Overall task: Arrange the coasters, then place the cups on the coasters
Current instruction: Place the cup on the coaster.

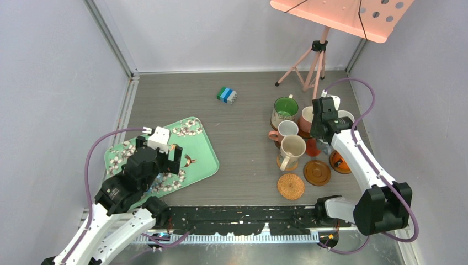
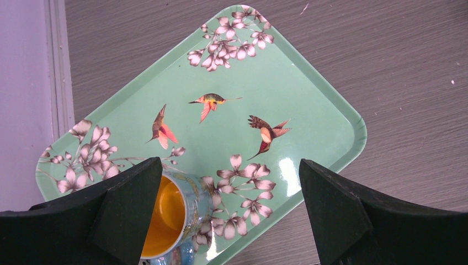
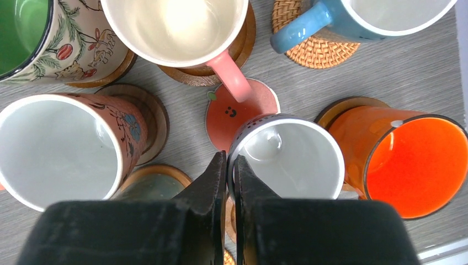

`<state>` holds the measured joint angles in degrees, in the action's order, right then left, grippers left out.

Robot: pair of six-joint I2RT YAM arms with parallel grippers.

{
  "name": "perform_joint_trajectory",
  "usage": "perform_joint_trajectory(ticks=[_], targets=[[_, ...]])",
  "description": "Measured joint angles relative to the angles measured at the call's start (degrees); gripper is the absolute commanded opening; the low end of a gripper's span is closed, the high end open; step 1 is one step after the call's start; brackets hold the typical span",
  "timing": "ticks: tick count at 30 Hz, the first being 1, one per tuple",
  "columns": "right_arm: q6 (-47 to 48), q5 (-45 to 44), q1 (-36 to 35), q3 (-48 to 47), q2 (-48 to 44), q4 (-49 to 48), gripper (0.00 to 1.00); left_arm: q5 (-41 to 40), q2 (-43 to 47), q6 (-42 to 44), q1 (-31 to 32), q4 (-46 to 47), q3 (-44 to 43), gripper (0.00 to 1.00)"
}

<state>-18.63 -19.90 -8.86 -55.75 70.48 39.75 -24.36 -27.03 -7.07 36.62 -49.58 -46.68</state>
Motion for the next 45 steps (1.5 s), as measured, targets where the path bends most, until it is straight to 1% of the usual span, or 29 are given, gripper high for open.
perform_joint_trajectory(ticks=[17,27,29,30,31,33,35,37,41,45], targets=[[-1.7,2.2,1.0,4.7,4.2,-6.7,0.05,0.0,0.0,0.0,0.0,0.0,0.0,0.99],[-1.6,3.5,2.4,5.3,5.2,-9.5,0.05,0.0,0.0,0.0,0.0,0.0,0.0,0.99],[-1.6,3.7,2.6,5.3,5.2,-9.7,0.09,0.0,0.0,0.0,0.0,0.0,0.0,0.99],[-1.6,3.8,2.6,5.3,5.3,-9.8,0.13,0.0,0.0,0.0,0.0,0.0,0.0,0.99],[-1.6,3.9,2.7,5.3,5.3,-9.9,0.15,0.0,0.0,0.0,0.0,0.0,0.0,0.99],[-1.5,4.2,2.7,5.3,5.5,-10.1,0.25,0.0,0.0,0.0,0.0,0.0,0.0,0.99],[-1.4,4.7,2.7,5.3,5.9,-10.4,0.31,0.0,0.0,0.0,0.0,0.0,0.0,1.0],[-1.4,5.1,2.7,5.3,6.2,-10.5,0.34,0.0,0.0,0.0,0.0,0.0,0.0,0.99],[-1.4,5.8,2.7,5.2,6.2,-10.1,0.37,0.0,0.0,0.0,0.0,0.0,0.0,0.99],[-1.4,6.1,2.7,3.5,6.0,-7.1,0.39,0.0,0.0,0.0,0.0,0.0,0.0,1.0]])
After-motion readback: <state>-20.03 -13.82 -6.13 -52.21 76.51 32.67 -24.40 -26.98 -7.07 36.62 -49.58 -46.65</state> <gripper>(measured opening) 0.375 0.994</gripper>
